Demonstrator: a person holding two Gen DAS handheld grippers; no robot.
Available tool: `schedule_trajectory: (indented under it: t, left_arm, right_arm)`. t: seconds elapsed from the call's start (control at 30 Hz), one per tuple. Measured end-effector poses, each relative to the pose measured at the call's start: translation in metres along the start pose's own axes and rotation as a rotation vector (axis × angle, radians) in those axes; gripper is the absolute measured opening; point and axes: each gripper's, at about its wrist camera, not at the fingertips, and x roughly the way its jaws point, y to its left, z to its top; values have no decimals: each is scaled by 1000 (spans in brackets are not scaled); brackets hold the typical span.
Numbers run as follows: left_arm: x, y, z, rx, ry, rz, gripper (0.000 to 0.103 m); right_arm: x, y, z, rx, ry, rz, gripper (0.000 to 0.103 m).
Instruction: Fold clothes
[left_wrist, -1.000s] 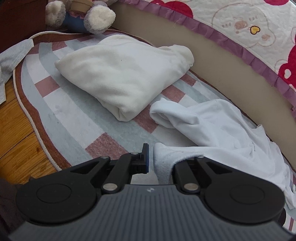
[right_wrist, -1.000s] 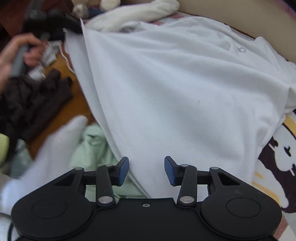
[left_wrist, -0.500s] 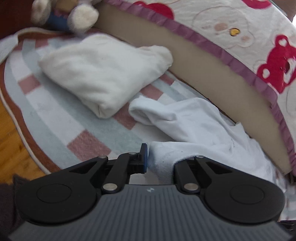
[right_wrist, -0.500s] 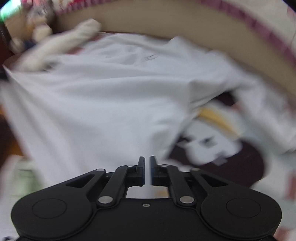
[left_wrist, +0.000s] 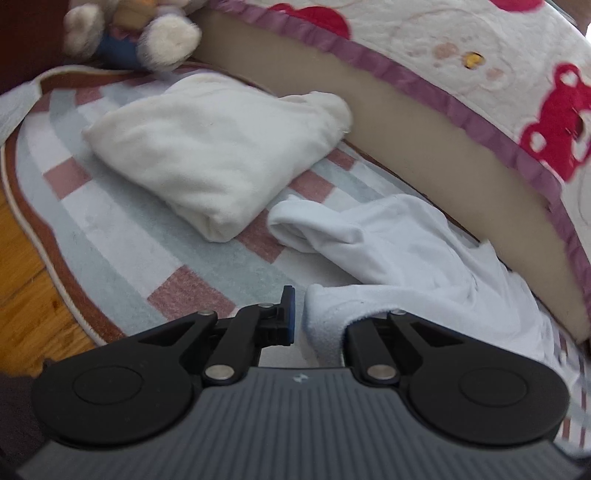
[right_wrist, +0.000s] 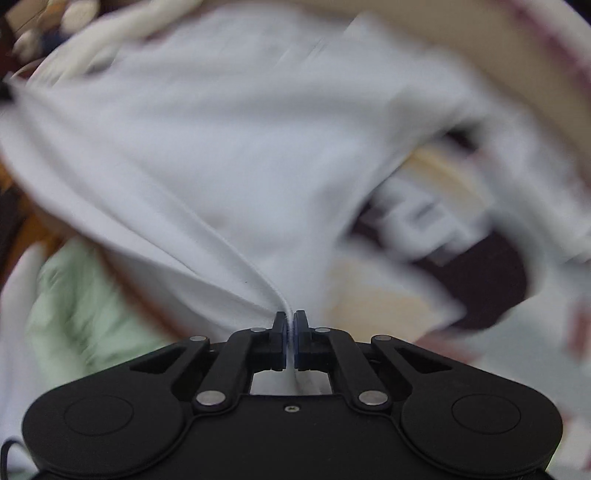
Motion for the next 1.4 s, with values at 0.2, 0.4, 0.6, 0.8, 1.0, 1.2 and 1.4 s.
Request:
schedule_trajectory:
  t: [0.2, 0.4, 0.6, 0.8, 1.0, 1.2, 1.4]
  left_arm:
    - [-40, -31, 4, 189, -86, -26, 4]
    - [-36, -40, -4, 254, -50, -3, 4]
    - [-15, -33, -16, 271, 33, 28, 4]
    - [-7, -24, -16, 240, 57, 42, 4]
    - [2, -10, -8, 157, 87, 24, 4]
    - [12, -5, -1, 146, 107, 11, 4]
    - [15, -3, -2, 136, 116, 13, 4]
  right_arm:
    - [-91, -65, 16, 250, -255, 143, 2]
    - [-50, -91, -12, 410, -87, 278, 6]
    - [-12, -73, -19, 418, 64, 273, 14]
    - [-6, -38, -8, 168, 138, 231, 20]
    - [-22, -15, -14, -79, 209, 261, 38]
    - [-26, -22, -14, -218, 273, 181, 38]
    - [-14, -18, -16, -254, 305, 186, 37]
